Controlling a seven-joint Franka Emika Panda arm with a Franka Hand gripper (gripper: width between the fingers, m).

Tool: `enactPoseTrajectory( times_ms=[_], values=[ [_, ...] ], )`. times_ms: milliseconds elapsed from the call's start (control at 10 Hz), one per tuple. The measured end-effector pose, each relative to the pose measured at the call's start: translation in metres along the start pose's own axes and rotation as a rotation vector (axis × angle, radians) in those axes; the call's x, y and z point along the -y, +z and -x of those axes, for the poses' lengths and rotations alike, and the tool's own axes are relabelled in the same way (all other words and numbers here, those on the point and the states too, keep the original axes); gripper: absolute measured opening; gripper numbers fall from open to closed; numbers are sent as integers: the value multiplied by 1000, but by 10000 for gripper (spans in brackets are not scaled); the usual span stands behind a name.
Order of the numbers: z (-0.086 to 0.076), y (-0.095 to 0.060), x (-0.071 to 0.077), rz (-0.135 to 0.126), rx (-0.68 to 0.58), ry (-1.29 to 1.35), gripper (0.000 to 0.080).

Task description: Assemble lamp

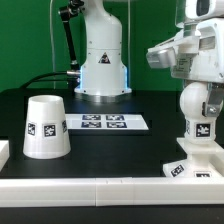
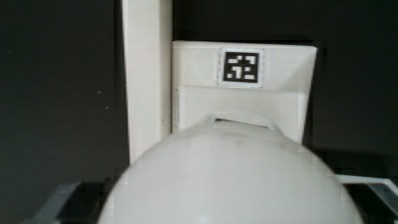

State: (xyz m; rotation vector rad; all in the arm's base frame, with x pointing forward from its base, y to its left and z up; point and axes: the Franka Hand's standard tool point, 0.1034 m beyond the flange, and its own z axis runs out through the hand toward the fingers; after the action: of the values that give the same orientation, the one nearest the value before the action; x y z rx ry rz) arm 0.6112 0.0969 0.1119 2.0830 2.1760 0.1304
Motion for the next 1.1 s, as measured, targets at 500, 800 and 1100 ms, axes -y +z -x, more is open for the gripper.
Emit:
enactPoseTrajectory(
  times_ms=[500, 800, 1100],
  values=[
    [13, 0, 1, 6, -3, 317, 575],
    [3, 1, 9, 32, -29, 698, 576],
    [3, 0, 7, 25, -59, 970, 576]
  ],
)
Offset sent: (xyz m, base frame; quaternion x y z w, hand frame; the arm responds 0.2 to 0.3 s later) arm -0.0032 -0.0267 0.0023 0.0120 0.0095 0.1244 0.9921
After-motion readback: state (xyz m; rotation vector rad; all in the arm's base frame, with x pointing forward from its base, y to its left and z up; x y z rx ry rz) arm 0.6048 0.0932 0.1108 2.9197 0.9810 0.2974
